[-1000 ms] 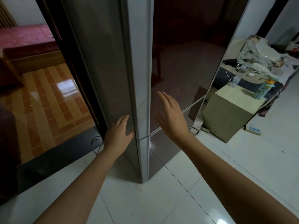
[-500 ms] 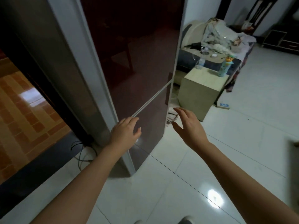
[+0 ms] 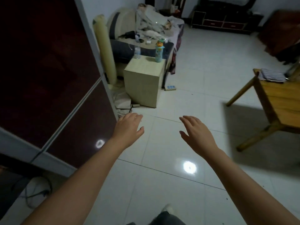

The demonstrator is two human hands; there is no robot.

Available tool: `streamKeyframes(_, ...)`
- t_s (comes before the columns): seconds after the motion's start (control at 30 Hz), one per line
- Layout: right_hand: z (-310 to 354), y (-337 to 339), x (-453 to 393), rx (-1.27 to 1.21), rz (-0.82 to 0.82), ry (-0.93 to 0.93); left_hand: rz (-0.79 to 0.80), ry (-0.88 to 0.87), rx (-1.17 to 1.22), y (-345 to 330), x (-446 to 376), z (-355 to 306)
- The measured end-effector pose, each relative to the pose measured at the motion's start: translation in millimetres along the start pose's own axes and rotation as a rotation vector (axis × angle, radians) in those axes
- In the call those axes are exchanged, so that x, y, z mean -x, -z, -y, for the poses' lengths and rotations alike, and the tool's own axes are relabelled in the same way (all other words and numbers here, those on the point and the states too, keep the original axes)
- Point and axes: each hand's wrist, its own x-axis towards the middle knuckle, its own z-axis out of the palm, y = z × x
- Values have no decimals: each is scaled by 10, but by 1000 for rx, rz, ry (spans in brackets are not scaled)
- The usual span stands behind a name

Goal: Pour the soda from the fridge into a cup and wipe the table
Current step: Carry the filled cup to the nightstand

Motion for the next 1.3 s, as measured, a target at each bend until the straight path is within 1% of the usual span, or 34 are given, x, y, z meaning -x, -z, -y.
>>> streamKeyframes(0.13, -592, 50, 266, 71, 57, -110, 34, -145, -10, -178, -335, -595)
streamKeyframes(0.27, -1049, 75, 564, 111, 103, -227, 70, -281, -39, -382, -603, -1099)
streamKeyframes(0.43, -1459, 79, 982, 74, 128, -396, 123, -427, -56, -600, -839, -1698)
streamKeyframes(0.6, -1768, 70, 1364, 41, 130, -538, 152, -535, -49, -793, -963, -2213)
streamKeyframes(0.93, -2352, 172, 1815, 3, 95, -809, 193, -725, -26, -1102, -1452, -3112)
streamKeyframes(1.1, -2742, 256, 1784, -30, 36, -934, 193, -822, -6, -1263, -1935, -3599)
streamKeyframes(1.3, -3341, 429, 1542, -57, -58, -1087, 206, -935, -5, -1430, -2653, -4210)
